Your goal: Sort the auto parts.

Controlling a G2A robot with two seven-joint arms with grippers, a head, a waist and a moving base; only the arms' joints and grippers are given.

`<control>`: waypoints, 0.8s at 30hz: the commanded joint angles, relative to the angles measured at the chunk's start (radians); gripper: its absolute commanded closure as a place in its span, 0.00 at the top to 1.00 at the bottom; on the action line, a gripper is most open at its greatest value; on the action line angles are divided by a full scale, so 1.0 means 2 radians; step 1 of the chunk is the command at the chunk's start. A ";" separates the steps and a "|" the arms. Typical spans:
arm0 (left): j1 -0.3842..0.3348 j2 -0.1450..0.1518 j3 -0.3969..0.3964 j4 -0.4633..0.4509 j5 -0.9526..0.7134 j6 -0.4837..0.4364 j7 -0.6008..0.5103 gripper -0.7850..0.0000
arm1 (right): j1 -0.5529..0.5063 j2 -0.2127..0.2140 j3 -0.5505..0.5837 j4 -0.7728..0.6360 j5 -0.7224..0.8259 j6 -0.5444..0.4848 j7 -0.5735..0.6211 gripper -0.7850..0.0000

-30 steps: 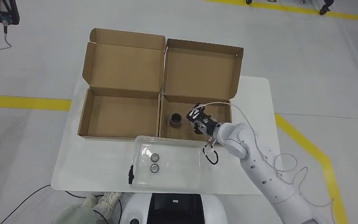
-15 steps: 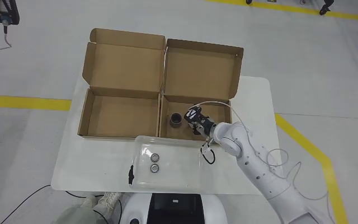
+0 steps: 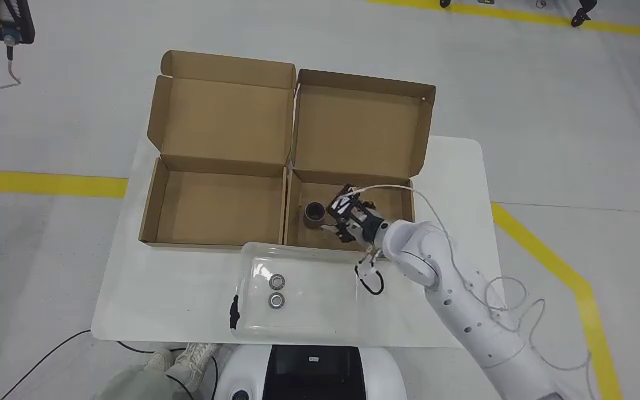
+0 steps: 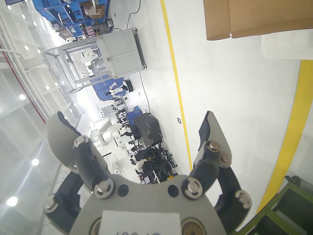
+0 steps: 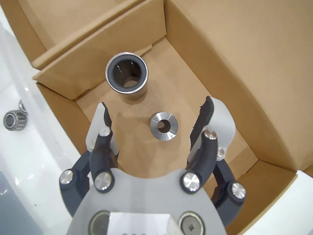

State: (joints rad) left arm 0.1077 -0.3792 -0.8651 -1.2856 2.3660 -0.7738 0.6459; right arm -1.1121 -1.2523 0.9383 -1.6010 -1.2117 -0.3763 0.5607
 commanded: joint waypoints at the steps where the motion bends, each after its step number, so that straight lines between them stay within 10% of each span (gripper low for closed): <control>1: 0.000 0.000 0.000 0.000 0.000 0.000 0.000 1.00 | -0.013 0.003 0.006 -0.028 -0.001 -0.013 -0.011 0.74; 24: 0.000 0.000 0.000 0.000 0.000 0.000 0.000 1.00 | -0.098 0.016 -0.020 -0.155 -0.035 -0.108 -0.061 0.56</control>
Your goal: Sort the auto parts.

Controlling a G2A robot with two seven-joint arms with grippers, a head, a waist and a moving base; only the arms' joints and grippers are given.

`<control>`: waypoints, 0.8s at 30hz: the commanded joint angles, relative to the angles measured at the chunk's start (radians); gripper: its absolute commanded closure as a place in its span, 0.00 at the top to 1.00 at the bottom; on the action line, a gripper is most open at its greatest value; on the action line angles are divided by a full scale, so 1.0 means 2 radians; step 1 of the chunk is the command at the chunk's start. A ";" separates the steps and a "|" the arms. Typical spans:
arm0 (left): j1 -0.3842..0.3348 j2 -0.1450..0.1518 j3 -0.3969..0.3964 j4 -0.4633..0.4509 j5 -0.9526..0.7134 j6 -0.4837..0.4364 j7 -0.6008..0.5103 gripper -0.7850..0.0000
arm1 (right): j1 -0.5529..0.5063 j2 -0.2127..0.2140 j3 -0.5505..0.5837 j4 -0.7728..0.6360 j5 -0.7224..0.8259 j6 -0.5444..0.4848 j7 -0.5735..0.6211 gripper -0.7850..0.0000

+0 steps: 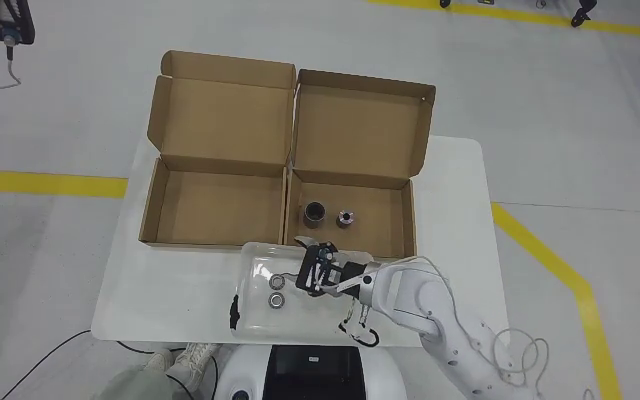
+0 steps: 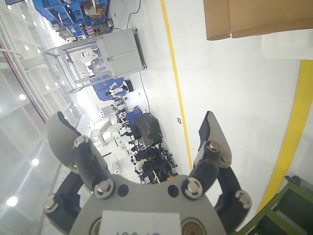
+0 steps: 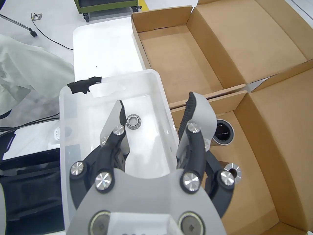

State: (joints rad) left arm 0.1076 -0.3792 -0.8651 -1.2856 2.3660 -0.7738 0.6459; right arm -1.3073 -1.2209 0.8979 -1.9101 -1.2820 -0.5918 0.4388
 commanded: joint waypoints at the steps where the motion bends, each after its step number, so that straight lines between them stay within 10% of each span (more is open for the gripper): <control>1: 0.000 0.000 0.000 0.000 0.000 0.000 0.000 1.00 | 0.000 0.000 0.000 0.000 0.000 0.000 0.000 0.56; 24: 0.000 0.000 0.000 0.000 0.000 0.000 0.000 1.00 | 0.005 -0.006 -0.051 0.015 -0.036 0.005 0.000 0.45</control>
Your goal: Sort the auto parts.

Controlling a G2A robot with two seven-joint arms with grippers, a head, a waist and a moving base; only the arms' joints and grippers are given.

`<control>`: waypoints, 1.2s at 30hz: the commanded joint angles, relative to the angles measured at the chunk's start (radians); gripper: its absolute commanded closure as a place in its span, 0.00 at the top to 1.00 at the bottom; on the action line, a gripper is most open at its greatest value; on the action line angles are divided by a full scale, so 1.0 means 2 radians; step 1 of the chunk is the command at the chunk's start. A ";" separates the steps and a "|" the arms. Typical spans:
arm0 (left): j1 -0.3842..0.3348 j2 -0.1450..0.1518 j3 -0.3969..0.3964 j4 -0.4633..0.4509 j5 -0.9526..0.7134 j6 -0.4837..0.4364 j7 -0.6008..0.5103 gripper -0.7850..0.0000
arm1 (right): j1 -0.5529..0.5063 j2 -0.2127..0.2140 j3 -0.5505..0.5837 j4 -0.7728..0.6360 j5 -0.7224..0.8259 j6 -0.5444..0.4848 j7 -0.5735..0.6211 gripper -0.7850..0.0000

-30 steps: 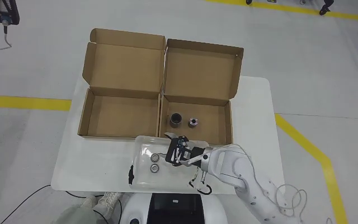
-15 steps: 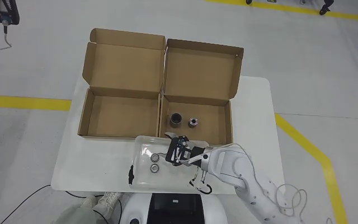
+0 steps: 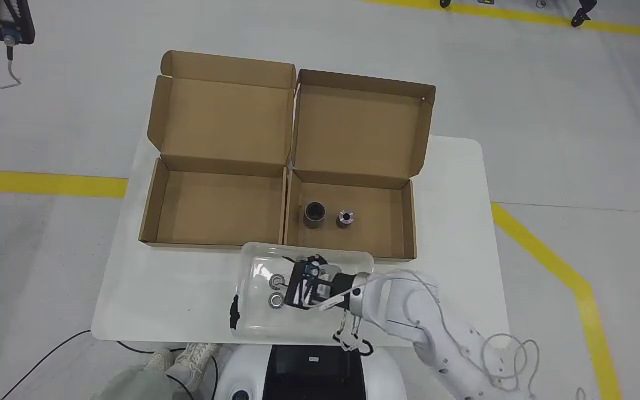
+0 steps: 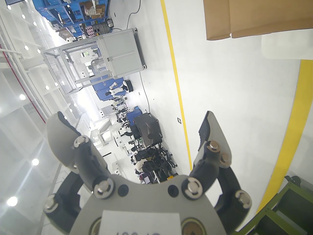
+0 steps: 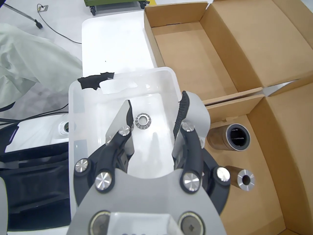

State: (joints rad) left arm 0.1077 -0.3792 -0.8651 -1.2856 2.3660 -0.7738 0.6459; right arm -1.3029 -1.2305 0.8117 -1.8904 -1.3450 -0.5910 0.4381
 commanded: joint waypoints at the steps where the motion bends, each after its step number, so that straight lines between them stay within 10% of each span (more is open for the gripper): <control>1: 0.000 0.000 0.000 0.000 0.000 0.000 0.000 1.00 | 0.005 -0.003 -0.016 0.011 -0.009 0.008 0.000 0.45; 36: 0.000 0.000 0.000 0.000 0.000 0.000 0.000 1.00 | 0.091 -0.066 -0.129 0.189 -0.019 0.121 0.047 0.48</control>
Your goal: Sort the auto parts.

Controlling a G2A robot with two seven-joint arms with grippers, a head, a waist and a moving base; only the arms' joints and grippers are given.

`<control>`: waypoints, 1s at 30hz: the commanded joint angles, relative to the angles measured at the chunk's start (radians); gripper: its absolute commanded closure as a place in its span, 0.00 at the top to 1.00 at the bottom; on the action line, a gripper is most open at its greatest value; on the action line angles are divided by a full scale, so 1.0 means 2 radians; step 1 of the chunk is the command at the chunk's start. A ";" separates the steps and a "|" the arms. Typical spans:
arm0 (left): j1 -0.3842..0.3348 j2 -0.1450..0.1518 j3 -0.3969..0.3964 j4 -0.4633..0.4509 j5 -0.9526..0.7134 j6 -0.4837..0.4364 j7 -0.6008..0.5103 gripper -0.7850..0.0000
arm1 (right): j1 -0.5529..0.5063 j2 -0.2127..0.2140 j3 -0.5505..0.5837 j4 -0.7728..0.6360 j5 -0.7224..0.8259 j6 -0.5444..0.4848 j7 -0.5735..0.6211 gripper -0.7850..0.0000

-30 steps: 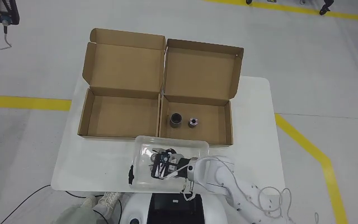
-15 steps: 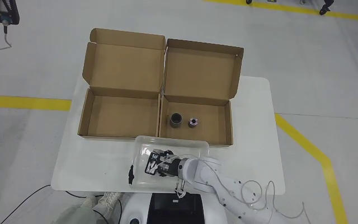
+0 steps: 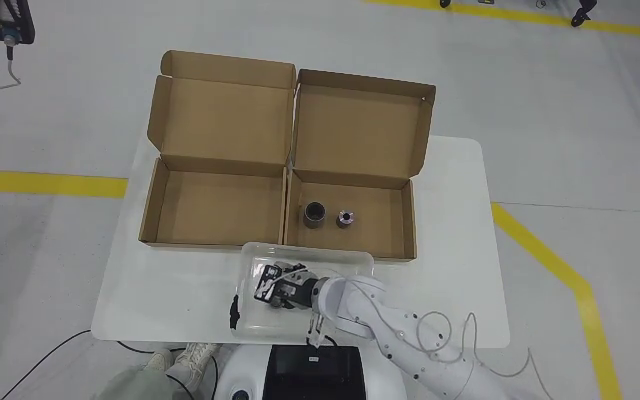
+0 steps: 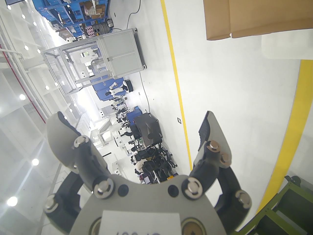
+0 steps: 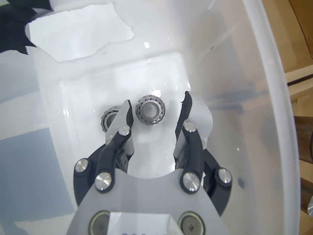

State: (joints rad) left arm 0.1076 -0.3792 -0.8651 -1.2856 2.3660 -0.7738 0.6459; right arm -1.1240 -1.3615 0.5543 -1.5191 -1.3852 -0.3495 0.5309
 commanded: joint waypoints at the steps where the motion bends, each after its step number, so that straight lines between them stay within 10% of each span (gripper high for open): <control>1: 0.000 0.000 0.000 0.000 0.000 0.000 0.000 1.00 | 0.003 -0.002 -0.002 0.006 0.002 0.001 -0.001 0.48; 8: 0.000 0.000 0.000 0.000 0.000 0.000 0.000 1.00 | 0.009 -0.009 -0.005 0.019 0.000 0.003 0.006 0.44; 15: 0.000 0.000 0.000 0.000 0.000 0.000 0.000 1.00 | 0.013 -0.013 -0.004 0.025 -0.002 0.003 0.011 0.00; 30: 0.000 0.000 0.000 0.000 0.000 0.000 0.000 1.00 | -0.030 0.002 0.035 -0.028 -0.013 -0.018 -0.065 0.00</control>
State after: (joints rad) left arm 0.1076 -0.3792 -0.8651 -1.2856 2.3660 -0.7738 0.6459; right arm -1.1761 -1.3608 0.6170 -1.5699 -1.4147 -0.3771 0.4297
